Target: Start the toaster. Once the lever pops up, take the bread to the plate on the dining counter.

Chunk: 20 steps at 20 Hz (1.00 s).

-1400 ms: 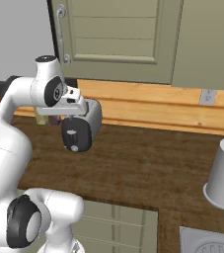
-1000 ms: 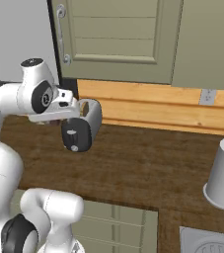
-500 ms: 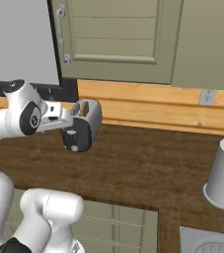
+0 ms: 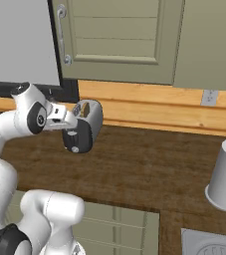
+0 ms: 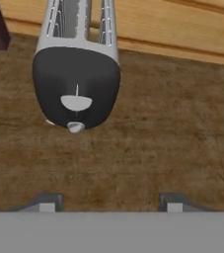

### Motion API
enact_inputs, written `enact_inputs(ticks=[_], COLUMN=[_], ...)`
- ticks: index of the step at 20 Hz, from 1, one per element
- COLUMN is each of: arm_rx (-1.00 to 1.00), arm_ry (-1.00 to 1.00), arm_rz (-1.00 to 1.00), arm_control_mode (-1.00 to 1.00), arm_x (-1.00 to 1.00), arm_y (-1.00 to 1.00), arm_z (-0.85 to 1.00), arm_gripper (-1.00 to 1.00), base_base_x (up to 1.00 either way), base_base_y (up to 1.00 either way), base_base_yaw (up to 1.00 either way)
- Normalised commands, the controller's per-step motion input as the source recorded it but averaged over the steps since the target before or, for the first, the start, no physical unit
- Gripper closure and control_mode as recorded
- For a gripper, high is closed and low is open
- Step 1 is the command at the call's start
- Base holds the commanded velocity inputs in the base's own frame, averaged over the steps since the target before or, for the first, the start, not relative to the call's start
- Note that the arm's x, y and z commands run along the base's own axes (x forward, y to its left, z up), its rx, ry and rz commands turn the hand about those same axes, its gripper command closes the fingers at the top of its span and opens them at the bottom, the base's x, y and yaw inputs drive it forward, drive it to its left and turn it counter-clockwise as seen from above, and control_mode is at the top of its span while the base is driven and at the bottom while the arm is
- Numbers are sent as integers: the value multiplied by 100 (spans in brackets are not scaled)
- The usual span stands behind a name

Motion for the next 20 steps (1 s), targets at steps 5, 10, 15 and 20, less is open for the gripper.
enact_inputs(ticks=[5, 10, 15, 20], arm_rx=[5, 2, 1, 0], arm_ry=[0, 0, 0, 2], arm_rz=[-11, -6, -6, -3], arm_control_mode=[-100, -100, -100, -100], arm_x=[71, 30, 18, 22], arm_y=[0, 9, 0, 11], arm_z=[-41, -17, -11, -10], arm_gripper=[100, 100, 100, 100], base_base_x=[0, 0, 0, 0], base_base_y=[0, 0, 0, 0], base_base_yaw=[0, 0, 0, 0])
